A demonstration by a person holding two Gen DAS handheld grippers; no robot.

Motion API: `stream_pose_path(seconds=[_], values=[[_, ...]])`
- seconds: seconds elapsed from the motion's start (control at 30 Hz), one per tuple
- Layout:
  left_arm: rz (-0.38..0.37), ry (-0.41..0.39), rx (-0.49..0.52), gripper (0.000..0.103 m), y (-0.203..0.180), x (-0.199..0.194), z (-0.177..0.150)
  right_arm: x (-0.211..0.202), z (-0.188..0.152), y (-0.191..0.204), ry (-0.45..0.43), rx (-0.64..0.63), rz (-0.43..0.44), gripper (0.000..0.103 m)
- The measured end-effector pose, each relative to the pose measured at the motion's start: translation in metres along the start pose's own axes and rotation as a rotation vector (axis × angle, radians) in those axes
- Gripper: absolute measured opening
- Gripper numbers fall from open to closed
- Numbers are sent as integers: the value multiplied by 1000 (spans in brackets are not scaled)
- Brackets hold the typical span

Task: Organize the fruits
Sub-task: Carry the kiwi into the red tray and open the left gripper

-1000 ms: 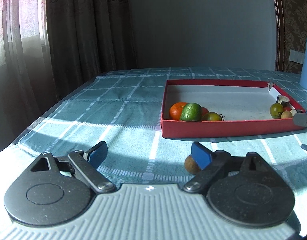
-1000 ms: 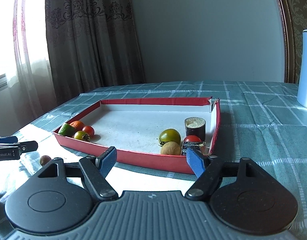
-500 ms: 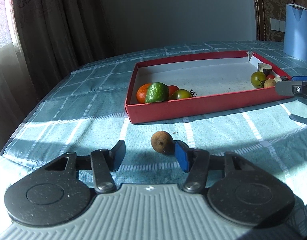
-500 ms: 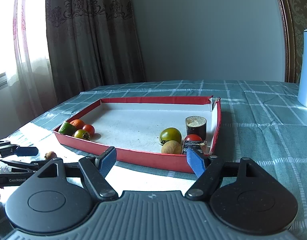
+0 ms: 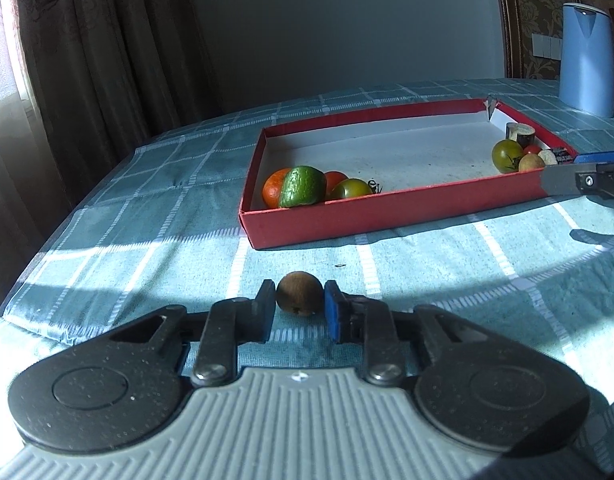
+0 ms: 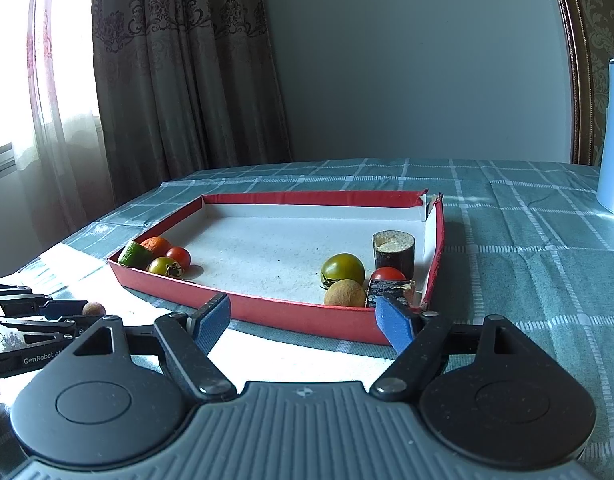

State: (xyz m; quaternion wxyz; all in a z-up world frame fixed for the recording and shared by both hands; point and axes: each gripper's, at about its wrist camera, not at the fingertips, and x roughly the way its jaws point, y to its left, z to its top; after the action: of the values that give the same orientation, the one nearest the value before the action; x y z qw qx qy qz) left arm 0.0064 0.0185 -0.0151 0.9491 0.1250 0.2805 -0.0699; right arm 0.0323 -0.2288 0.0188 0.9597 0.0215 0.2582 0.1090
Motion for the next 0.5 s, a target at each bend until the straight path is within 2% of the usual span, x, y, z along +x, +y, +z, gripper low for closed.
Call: stream_pose_path(seconds=[0.07,0.27,0.33,0.5], values=[[1,-8,-5,25,-1,-2,2,3,-1,1,60,1,45,80],[-6,-91,-30,25,-8,-16,29,10,-9,17,160,-86,19,80],[11,-114,-40,25,-13,-16,45,15,-10,19,195,-96,9,84],[56,-113,-63,25,-22,4,78,15,-10,19,199,-100,16,88]])
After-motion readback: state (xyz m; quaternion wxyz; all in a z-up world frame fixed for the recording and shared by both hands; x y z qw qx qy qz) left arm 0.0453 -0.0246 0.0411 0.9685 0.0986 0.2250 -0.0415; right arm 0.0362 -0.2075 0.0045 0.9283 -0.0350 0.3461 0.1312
